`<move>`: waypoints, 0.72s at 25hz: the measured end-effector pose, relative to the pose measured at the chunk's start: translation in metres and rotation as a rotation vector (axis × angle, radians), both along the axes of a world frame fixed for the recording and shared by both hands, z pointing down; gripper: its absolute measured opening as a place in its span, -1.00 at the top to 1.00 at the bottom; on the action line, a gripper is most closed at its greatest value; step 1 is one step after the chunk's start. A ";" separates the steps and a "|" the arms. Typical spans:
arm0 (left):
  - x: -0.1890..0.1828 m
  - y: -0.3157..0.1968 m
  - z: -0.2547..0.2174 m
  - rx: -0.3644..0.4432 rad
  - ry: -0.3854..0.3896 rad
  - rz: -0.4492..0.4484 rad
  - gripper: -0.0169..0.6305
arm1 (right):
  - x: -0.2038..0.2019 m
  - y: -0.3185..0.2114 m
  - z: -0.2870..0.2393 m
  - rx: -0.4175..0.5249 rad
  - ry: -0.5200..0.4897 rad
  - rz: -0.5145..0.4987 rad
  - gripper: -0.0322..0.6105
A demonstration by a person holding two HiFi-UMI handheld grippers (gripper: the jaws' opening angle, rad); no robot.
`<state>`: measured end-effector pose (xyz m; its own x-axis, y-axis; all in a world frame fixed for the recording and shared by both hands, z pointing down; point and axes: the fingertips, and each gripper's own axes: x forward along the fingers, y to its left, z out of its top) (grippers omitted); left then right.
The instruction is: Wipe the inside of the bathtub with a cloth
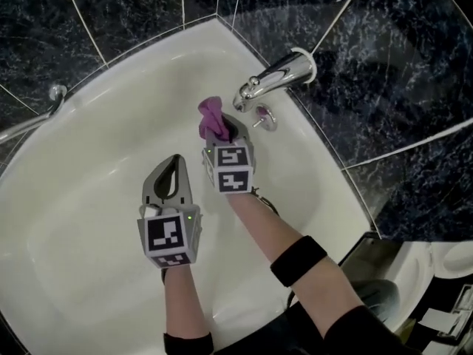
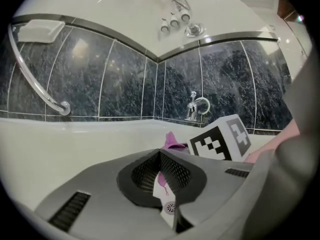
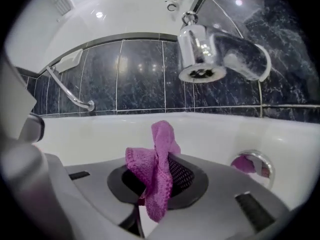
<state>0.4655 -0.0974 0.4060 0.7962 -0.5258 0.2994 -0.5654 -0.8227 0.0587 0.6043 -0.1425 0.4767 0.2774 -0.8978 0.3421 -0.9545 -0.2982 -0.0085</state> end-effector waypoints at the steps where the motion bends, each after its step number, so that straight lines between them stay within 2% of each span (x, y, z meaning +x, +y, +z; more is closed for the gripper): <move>1: -0.001 -0.001 0.000 -0.004 0.002 -0.003 0.95 | 0.001 -0.010 -0.001 0.019 0.005 0.007 0.62; 7: -0.013 -0.013 -0.002 -0.039 0.017 -0.080 0.95 | 0.013 -0.061 -0.009 0.102 0.014 0.095 0.62; 9: -0.015 -0.014 0.000 -0.033 0.006 -0.074 0.95 | 0.019 -0.074 -0.010 0.115 0.015 0.119 0.62; 15: -0.019 -0.019 0.001 -0.072 0.017 -0.120 0.95 | 0.043 -0.103 -0.027 0.152 0.078 0.121 0.62; 18: -0.016 -0.018 0.004 -0.064 0.002 -0.105 0.95 | 0.058 -0.111 -0.025 0.136 0.112 0.127 0.62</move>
<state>0.4491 -0.1150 0.4101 0.7384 -0.5862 0.3335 -0.6481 -0.7534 0.1108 0.6628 -0.2535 0.4515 0.4210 -0.8889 0.1806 -0.9064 -0.4197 0.0472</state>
